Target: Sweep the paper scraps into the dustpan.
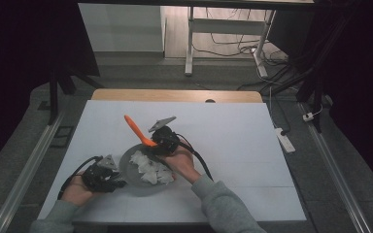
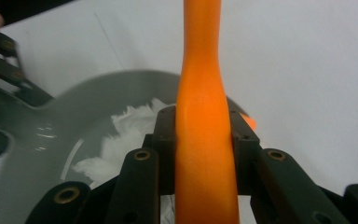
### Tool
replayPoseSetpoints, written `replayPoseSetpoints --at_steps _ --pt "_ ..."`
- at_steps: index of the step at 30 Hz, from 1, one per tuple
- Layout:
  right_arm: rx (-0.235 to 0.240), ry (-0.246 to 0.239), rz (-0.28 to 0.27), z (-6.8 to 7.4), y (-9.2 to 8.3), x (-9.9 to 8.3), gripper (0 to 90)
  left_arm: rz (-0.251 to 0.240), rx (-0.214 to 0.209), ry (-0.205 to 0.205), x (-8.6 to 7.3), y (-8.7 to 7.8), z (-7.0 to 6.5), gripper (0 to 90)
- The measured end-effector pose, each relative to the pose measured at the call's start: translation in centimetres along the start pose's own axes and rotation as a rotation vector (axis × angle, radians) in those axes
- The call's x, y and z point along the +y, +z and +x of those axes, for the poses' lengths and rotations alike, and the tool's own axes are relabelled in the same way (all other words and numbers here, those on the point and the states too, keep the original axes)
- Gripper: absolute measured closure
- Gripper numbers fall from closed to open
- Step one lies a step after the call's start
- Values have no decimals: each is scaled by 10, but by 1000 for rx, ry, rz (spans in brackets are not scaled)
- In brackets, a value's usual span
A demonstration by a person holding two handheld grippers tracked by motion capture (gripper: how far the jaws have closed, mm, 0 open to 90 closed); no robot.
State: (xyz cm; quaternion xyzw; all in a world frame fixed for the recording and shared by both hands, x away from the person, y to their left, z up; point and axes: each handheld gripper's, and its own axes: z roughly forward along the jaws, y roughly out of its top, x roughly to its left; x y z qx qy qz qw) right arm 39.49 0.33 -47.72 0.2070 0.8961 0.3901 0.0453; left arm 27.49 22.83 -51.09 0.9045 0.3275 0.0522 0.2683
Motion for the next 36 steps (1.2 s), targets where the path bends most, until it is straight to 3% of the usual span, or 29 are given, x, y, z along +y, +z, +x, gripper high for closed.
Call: replayPoseSetpoints --at_steps 6,10,15,20,25,32,36 --pt "-59 -2 -119 -4 -25 8 703 0 2 0 0 0 0 619" --pt "-109 20 -147 -11 -39 4 703 1 1 1 0 0 -1 619" --pt "-163 51 -127 -20 -48 -8 703 3 2 3 0 0 -1 619" --pt "-218 119 -108 -27 -54 -23 703 4 1 5 0 0 -2 619" --pt "-273 141 -82 -36 -54 -35 703 5 3 6 0 0 -3 619" --pt "-299 172 -25 -48 -39 -42 703 5 2 7 0 0 -4 619" --pt "-260 181 -24 -43 -29 -40 704 5 1 9 0 1 -4 619"
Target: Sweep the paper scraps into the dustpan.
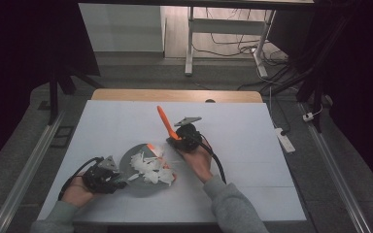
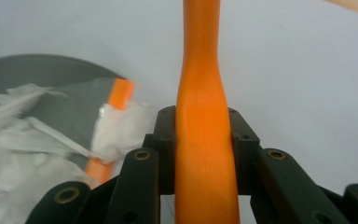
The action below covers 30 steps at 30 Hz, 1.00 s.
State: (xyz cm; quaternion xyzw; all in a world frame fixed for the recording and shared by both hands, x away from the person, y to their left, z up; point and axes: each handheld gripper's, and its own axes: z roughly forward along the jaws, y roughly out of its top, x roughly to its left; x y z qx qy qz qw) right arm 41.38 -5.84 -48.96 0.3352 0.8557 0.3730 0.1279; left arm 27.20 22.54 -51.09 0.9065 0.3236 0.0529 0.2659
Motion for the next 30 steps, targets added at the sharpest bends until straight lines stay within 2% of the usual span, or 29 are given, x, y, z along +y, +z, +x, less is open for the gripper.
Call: replayPoseSetpoints --at_steps 2,3,5,11,16,17,18,19,22,30 --pt "21 -16 7 9 4 1 703 3 1 2 0 0 0 619" --pt "37 -38 8 18 7 2 703 4 1 3 1 0 -1 619" --pt "52 -37 7 23 8 3 703 3 0 3 1 0 -1 619" --pt "166 6 -20 43 11 6 704 5 2 4 2 1 -2 619" --pt "261 32 -63 58 8 12 703 3 1 2 2 1 -2 619" --pt "260 23 -75 60 6 14 703 3 1 2 2 1 -2 619" --pt "264 15 -115 60 0 17 703 3 0 3 2 1 -2 619" --pt "264 15 -115 60 0 17 703 3 1 3 2 1 -2 619" --pt "248 22 -164 54 -10 21 703 3 0 3 2 1 -2 619" --pt "182 33 -196 31 -28 22 703 3 -2 4 1 1 -2 619"
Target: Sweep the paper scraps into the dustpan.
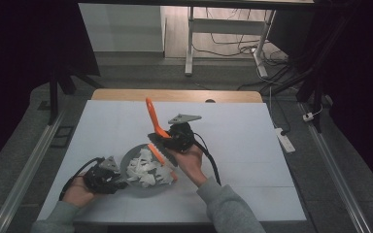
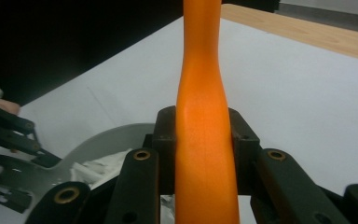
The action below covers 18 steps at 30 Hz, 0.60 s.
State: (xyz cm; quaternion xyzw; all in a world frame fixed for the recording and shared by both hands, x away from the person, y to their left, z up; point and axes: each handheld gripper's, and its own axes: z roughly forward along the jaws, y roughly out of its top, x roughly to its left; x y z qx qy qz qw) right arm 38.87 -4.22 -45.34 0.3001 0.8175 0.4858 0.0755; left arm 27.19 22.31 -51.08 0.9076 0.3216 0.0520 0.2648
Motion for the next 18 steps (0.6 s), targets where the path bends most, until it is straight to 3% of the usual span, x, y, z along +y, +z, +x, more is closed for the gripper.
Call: replayPoseSetpoints --at_steps 7,13,15,18 --pt "-71 -16 22 -16 -6 -5 703 -1 -1 -1 0 0 0 619" --pt "-185 -36 104 -35 4 -18 703 -1 1 -1 0 0 0 619" --pt "-192 -33 133 -38 10 -23 703 -1 -1 -1 0 0 0 619" --pt "-156 -31 140 -32 18 -26 703 -1 -1 -1 0 0 0 619"
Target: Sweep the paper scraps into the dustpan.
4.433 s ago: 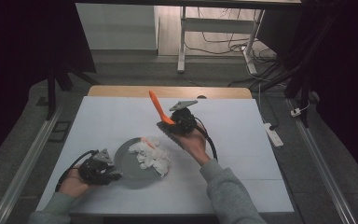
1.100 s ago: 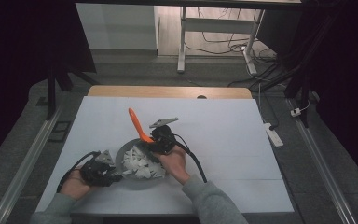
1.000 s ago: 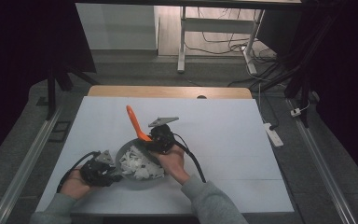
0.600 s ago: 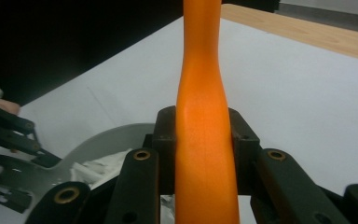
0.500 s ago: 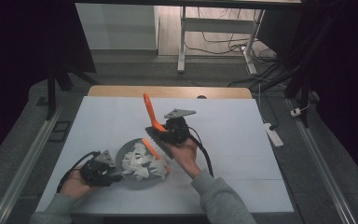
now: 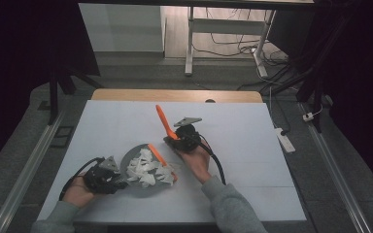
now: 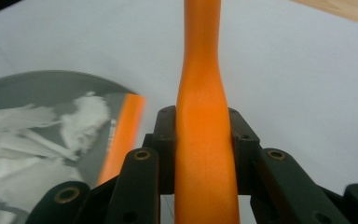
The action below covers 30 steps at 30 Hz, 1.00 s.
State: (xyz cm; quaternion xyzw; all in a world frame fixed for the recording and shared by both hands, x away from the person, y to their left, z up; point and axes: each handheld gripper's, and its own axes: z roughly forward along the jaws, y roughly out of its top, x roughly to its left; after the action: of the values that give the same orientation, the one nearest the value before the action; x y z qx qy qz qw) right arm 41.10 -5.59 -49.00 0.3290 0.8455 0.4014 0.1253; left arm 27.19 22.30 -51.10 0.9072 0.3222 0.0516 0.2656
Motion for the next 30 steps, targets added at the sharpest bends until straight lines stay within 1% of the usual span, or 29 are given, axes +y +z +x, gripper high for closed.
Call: replayPoseSetpoints --at_steps 3,5,6,8,9,11,12,13,14,16,18,20,23,27,30 --pt "50 -13 6 16 6 2 704 0 0 -1 0 0 0 619" --pt "78 -31 9 27 10 3 704 2 2 0 0 0 0 619" --pt "97 -27 6 31 12 3 704 2 2 -1 0 0 0 619" --pt "153 12 -8 39 14 4 703 2 3 -1 0 0 0 619" --pt "173 26 -15 43 14 5 704 1 1 -1 0 0 0 619" --pt "192 16 -30 51 14 9 704 1 0 0 0 0 0 619" --pt "247 52 -49 57 13 12 704 0 0 -1 0 0 0 619" --pt "247 52 -49 57 13 12 704 0 0 -1 0 0 0 619" --pt "269 61 -59 59 12 14 704 0 0 -1 0 0 0 619" --pt "267 30 -76 64 9 18 704 -1 0 -2 0 0 0 619" --pt "256 12 -101 64 4 21 704 -2 0 -4 -1 0 0 619" --pt "250 28 -118 59 -1 22 703 -4 1 -4 -1 0 0 619" --pt "228 46 -136 49 -8 22 703 -8 5 -4 -1 0 0 619" --pt "198 52 -160 37 -19 22 703 -16 3 -8 -2 1 0 620" --pt "173 51 -163 29 -26 21 703 -21 3 -10 -3 1 1 620"
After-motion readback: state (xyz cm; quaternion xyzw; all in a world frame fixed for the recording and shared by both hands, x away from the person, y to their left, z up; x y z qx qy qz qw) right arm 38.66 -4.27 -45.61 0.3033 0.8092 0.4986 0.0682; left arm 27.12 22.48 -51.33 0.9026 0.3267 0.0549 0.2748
